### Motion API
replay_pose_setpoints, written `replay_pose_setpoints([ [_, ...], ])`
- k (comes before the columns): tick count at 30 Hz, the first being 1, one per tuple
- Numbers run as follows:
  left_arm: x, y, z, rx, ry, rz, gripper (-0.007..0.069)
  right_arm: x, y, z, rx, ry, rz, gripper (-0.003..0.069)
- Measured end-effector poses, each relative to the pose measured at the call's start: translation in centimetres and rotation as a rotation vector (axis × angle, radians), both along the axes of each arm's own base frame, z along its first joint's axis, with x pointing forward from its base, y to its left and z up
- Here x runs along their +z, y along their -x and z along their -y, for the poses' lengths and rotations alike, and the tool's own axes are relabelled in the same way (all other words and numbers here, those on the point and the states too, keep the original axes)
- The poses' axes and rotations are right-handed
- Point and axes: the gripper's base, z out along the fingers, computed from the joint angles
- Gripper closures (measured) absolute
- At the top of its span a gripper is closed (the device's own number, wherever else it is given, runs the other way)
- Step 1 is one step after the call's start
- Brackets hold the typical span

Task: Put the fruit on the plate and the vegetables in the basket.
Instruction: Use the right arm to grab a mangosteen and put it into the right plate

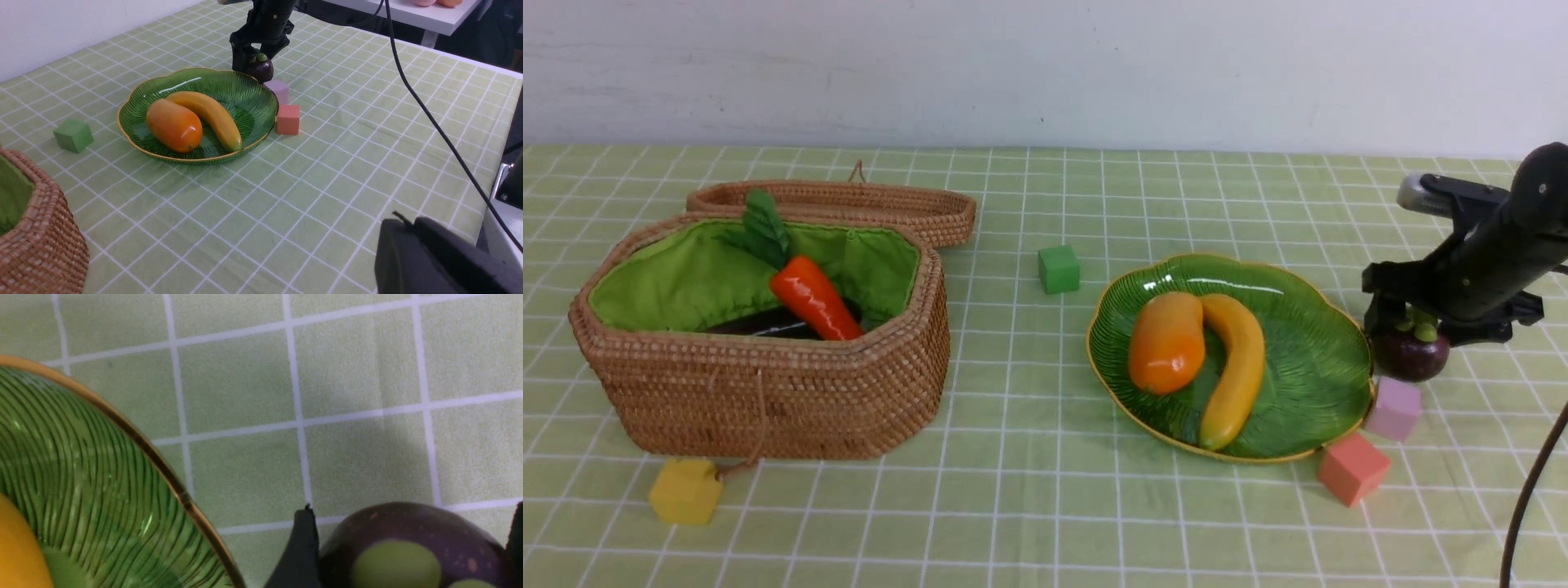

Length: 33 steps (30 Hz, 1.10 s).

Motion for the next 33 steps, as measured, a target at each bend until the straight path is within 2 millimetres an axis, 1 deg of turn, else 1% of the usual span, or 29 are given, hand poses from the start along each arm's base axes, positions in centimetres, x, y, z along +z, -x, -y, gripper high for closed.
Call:
replay_pose_setpoints([
  [7,0.0,0.0,0.0,0.0,0.0,0.0,0.0603,-0.2,0.1,0.1,-0.004,0.016,-0.017,0.0078],
  [9,0.0,0.0,0.0,0.0,0.0,0.0,0.0603,-0.2,0.0,0.2,0.005,0.02,-0.018,0.0107],
  [15,0.0,0.0,0.0,0.0,0.0,0.0,0.0603,-0.3,0.0,0.1,0.014,0.022,-0.025,0.0109],
  [20,0.0,0.0,0.0,0.0,0.0,0.0,0.0603,0.5,0.6,0.1,0.033,0.034,-0.049,0.0109],
  [22,0.0,0.0,0.0,0.0,0.0,0.0,0.0603,1.2,0.7,0.1,0.035,0.037,-0.039,0.0109],
  [25,0.0,0.0,0.0,0.0,0.0,0.0,0.0603,2.9,1.2,0.1,0.037,0.04,-0.014,0.0109],
  [27,0.0,0.0,0.0,0.0,0.0,0.0,0.0603,4.7,1.7,-0.1,0.041,0.033,0.005,0.0109],
  [29,0.0,0.0,0.0,0.0,0.0,0.0,0.0603,5.5,2.1,-0.6,0.052,0.018,0.006,0.0109],
  [30,0.0,0.0,0.0,0.001,0.001,0.001,0.0603,6.8,2.7,-1.9,0.097,-0.006,0.018,0.0109],
  [31,0.0,0.0,0.0,0.001,0.001,0.001,0.0603,6.8,2.7,-1.9,0.097,-0.006,0.018,0.0109],
  [32,0.0,0.0,0.0,0.002,0.002,0.003,0.0603,7.4,3.1,-3.7,0.157,-0.035,0.013,0.0109],
  [33,0.1,0.0,0.0,0.004,0.004,0.004,0.0603,7.5,3.3,-4.9,0.194,-0.053,0.008,0.0109],
])
